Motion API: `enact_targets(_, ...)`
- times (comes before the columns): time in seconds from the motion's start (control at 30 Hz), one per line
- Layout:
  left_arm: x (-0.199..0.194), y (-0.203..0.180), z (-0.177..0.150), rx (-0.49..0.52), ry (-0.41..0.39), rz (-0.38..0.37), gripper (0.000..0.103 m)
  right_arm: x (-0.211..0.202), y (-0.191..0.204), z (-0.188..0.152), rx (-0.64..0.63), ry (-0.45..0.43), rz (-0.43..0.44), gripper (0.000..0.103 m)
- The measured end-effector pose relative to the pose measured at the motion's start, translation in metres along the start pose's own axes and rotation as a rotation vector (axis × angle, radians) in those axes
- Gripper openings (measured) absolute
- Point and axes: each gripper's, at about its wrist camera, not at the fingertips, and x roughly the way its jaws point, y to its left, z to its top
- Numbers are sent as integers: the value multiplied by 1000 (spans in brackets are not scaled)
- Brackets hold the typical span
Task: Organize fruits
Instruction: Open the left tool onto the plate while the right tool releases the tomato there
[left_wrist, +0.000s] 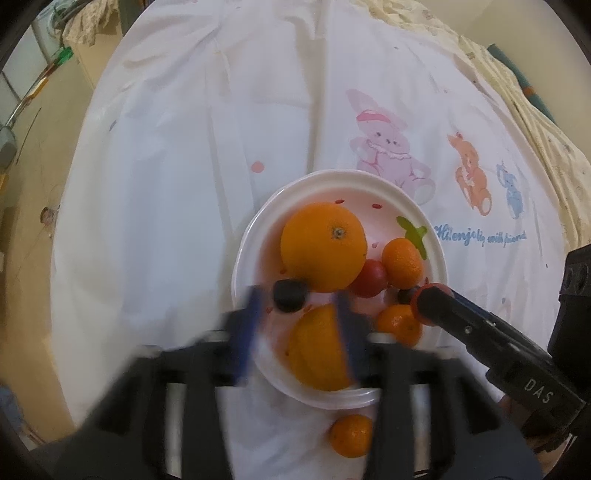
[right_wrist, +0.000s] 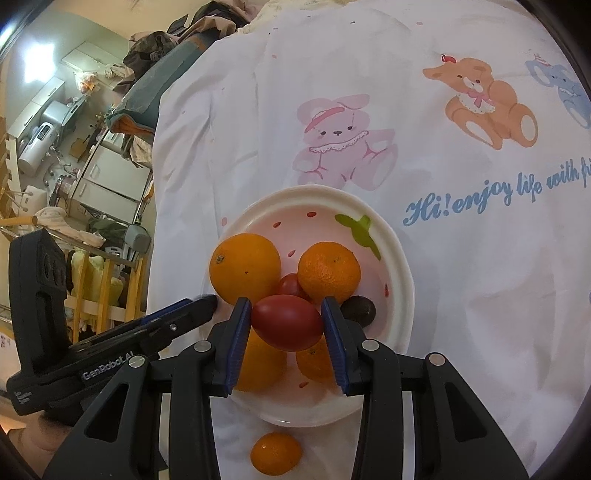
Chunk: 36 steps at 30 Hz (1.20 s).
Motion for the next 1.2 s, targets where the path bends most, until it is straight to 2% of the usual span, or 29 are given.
enact_targets(0.07, -4, 0, 0, -2, -21, 8, 75, 0, -1, 1, 3, -2, 2, 41)
enact_targets(0.4, -11, 6, 4, -19, -46, 36, 76, -3, 0, 3, 19, -21, 27, 45)
enact_targets(0.5, -12, 6, 4, -17, -50, 39, 76, -5, -1, 4, 29, -31, 32, 69)
enact_targets(0.7, -15, 1, 4, 6, -64, 45, 76, -15, -2, 5, 20, -51, 19, 70)
enact_targets(0.9, -26, -3, -1, 53, -99, 92, 76, -30, 5, 5, -5, -75, -10, 73)
enact_targets(1.0, -37, -4, -6, 68, -130, 94, 76, -46, 11, 0, -21, -97, -24, 80)
enact_targets(1.2, -65, -15, -21, 136, -140, 81, 76, -80, 27, -6, -29, -126, -7, 81)
